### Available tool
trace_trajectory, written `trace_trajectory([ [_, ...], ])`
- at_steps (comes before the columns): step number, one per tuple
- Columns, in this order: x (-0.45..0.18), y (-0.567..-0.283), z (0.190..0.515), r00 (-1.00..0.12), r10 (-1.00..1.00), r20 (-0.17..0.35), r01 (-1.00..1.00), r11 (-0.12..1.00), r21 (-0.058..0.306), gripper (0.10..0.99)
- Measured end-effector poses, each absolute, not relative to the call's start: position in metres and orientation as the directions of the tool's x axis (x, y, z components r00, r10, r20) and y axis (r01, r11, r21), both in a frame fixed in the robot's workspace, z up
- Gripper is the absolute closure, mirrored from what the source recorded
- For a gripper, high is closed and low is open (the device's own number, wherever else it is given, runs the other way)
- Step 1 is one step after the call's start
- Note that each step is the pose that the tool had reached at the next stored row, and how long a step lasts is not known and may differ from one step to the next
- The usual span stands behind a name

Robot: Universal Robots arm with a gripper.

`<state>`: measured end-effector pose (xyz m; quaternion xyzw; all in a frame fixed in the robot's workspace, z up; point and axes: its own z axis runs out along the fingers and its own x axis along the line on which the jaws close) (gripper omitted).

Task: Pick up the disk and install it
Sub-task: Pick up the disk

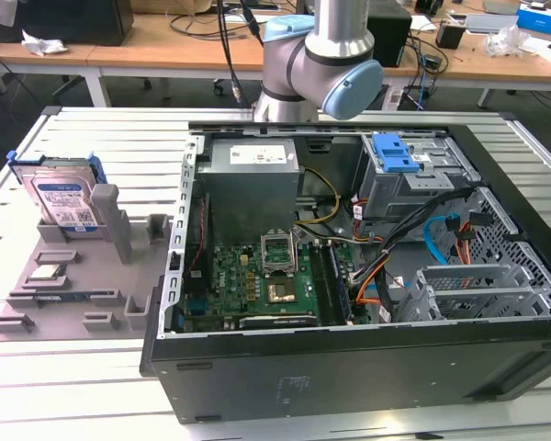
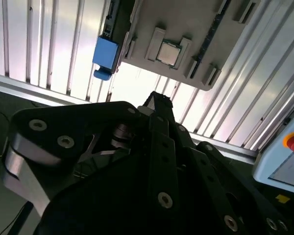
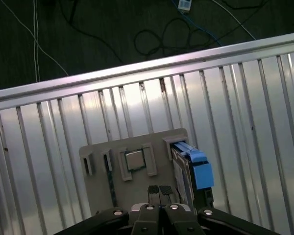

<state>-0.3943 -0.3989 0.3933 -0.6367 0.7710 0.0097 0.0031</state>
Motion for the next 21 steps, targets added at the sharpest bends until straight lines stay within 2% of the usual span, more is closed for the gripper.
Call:
trace_trajectory([
  [14,-0.3943,-0.3985,0.3933,-0.155,-0.988,-0.017,-0.988,0.154,0.011,0.973],
  [16,-0.3943,-0.3984,0.3933,-0.155,-0.988,-0.017,-0.988,0.154,0.011,0.851],
  [17,-0.3943,-0.3984,0.3932,-0.155,-0.988,-0.017,-0.988,0.154,0.011,0.851],
  [19,-0.3943,-0.3983,0.3933,-0.155,-0.988,-0.017,-0.988,0.154,0.011,0.729],
  [20,-0.3943,-0.3983,0.3933,-0.155,-0.988,-0.017,-0.988,0.154,0.011,0.729],
  [21,-0.3943,-0.3983,0.3933,-0.155,-0.988,-0.017,-0.988,0.154,0.011,0.663],
])
